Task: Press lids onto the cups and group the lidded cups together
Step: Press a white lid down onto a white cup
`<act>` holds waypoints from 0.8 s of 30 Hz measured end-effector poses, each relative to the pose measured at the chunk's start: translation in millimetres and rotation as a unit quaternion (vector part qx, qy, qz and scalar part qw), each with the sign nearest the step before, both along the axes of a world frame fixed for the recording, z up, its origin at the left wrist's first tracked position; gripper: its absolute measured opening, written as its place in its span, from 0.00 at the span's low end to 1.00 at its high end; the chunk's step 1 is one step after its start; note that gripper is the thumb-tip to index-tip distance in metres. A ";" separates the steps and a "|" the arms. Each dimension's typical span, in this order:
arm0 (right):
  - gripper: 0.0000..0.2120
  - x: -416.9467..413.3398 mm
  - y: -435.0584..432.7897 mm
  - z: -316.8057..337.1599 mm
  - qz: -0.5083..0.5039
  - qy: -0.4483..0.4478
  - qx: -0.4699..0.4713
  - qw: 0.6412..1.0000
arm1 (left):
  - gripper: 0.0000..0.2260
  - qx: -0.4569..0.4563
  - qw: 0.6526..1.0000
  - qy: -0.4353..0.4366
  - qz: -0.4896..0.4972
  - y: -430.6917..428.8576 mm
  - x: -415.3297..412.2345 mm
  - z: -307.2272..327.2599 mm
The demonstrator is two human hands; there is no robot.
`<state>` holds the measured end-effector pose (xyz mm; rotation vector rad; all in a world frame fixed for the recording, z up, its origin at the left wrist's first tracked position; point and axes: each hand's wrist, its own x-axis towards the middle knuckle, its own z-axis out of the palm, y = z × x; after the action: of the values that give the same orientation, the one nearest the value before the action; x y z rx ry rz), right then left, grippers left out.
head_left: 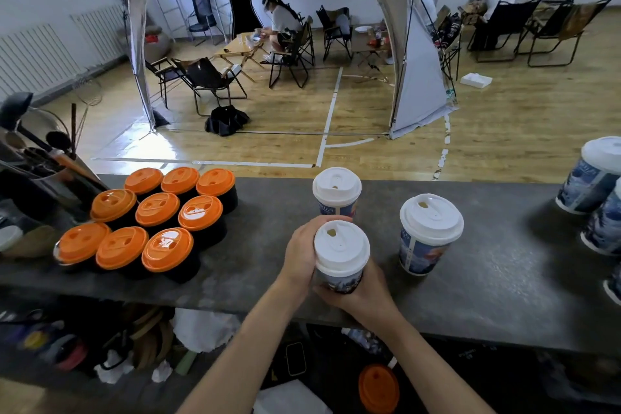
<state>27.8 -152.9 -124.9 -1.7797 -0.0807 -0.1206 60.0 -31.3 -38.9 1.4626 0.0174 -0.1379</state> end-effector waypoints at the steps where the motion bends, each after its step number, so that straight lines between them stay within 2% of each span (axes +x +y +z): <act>1: 0.45 0.0 -0.3 0.5 -0.006 -0.003 0.008 1.000 | 0.17 -0.003 0.999 -0.019 0.031 -4.6 -3.9 -2.5; 4: 0.45 0.4 -0.9 0.8 -0.003 -0.004 0.017 1.000 | 0.19 0.002 0.997 -0.035 0.065 -9.9 -9.7 -5.5; 8: 0.45 0.2 -4.0 2.1 0.034 0.007 0.010 0.999 | 0.17 0.046 0.995 0.018 -0.087 8.6 7.0 7.4; 10: 0.45 0.1 -4.4 1.6 0.047 0.010 -0.001 0.999 | 0.20 0.041 0.990 0.039 -0.131 13.3 9.6 12.6; 12: 0.44 0.8 -5.0 -0.2 0.047 0.014 0.001 0.999 | 0.22 0.015 0.991 0.055 -0.122 11.5 8.3 12.3; 15: 0.42 1.1 -2.0 0.4 0.042 0.017 0.006 0.999 | 0.22 -0.009 0.997 0.050 -0.053 5.5 4.9 6.0; 18: 0.45 -1.2 0.1 1.5 0.014 0.016 0.038 0.999 | 0.23 -0.031 0.999 0.039 -0.004 2.7 -1.4 4.2; 22: 0.43 -5.2 -2.8 5.6 0.022 0.022 0.036 0.999 | 0.20 -0.060 0.997 0.055 0.004 1.9 -14.4 -6.1; 23: 0.41 -7.2 -4.2 9.5 0.032 0.031 0.046 0.998 | 0.24 -0.087 0.994 0.066 -0.012 3.6 -16.9 -8.8; 24: 0.38 -10.0 -5.5 17.3 0.047 0.043 0.063 0.996 | 0.33 -0.107 0.991 0.071 -0.034 6.3 -18.5 -10.7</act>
<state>17.8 -158.5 -107.5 -1.6506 -0.0937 0.0181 41.5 -24.9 -49.6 1.2368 0.0659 -0.2909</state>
